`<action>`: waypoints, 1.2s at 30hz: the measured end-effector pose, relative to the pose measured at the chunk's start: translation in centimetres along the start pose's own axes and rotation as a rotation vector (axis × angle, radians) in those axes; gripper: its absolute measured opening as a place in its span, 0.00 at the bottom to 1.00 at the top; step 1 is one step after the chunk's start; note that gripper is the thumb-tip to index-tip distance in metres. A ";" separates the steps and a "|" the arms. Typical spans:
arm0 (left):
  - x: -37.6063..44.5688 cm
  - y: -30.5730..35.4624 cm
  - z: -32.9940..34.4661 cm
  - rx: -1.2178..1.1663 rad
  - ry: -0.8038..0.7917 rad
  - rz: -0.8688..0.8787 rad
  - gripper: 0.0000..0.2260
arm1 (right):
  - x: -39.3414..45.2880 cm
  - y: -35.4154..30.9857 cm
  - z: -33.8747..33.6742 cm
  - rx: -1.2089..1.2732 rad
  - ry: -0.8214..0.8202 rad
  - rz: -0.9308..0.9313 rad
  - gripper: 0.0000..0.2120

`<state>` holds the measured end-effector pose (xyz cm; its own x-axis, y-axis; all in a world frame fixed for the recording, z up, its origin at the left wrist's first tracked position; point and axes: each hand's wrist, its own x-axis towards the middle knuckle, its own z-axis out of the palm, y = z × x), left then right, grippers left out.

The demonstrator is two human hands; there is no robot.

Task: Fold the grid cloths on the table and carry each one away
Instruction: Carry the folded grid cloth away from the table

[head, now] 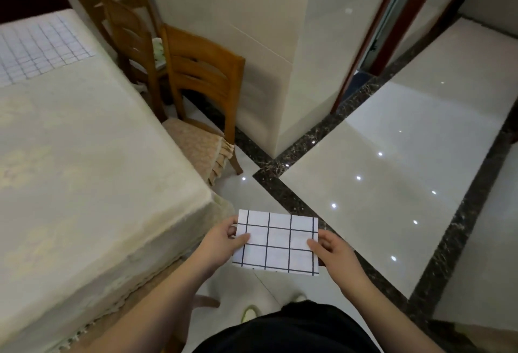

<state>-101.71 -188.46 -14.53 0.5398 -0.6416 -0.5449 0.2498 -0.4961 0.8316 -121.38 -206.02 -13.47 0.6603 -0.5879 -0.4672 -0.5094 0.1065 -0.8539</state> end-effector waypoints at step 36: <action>8.1 3.5 -8.9 -0.656 0.838 -0.219 0.11 | 32.0 -19.2 14.8 -0.362 -0.806 -0.086 0.10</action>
<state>-89.34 -190.21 -15.11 0.7460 0.1494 -0.6490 0.6543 0.0171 0.7561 -82.26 -215.01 -15.40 0.8224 0.1760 -0.5410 -0.4935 -0.2522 -0.8324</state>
